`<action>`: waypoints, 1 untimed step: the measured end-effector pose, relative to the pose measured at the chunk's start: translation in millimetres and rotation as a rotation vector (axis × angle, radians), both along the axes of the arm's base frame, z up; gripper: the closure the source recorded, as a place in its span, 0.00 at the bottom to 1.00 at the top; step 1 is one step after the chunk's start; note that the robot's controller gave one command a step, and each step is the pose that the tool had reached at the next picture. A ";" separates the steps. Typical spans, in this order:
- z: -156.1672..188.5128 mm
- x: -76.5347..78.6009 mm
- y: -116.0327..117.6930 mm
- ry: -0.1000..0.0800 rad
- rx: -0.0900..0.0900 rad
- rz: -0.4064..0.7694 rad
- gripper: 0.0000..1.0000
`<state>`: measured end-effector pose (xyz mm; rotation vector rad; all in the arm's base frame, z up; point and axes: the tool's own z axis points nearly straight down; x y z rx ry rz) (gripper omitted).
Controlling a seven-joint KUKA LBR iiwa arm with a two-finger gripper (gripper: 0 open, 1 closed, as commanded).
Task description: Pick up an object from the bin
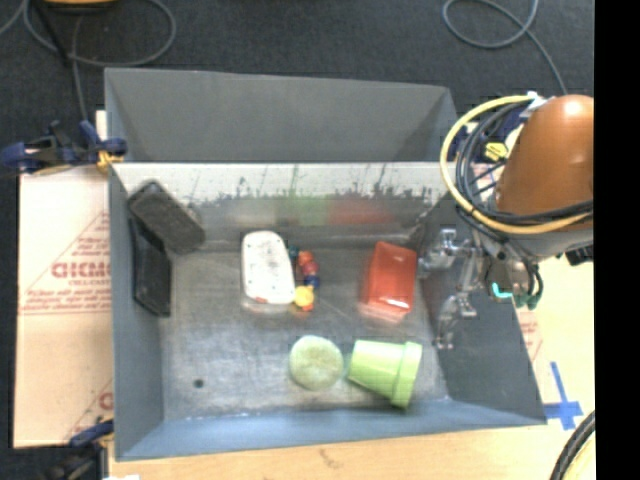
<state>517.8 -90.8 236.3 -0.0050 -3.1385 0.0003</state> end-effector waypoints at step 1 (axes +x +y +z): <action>3.3 1.5 0.2 -0.007 -0.001 0.003 0.00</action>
Offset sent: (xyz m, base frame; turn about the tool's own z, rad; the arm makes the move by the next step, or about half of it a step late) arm -0.0146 0.0084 -0.1605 -0.3232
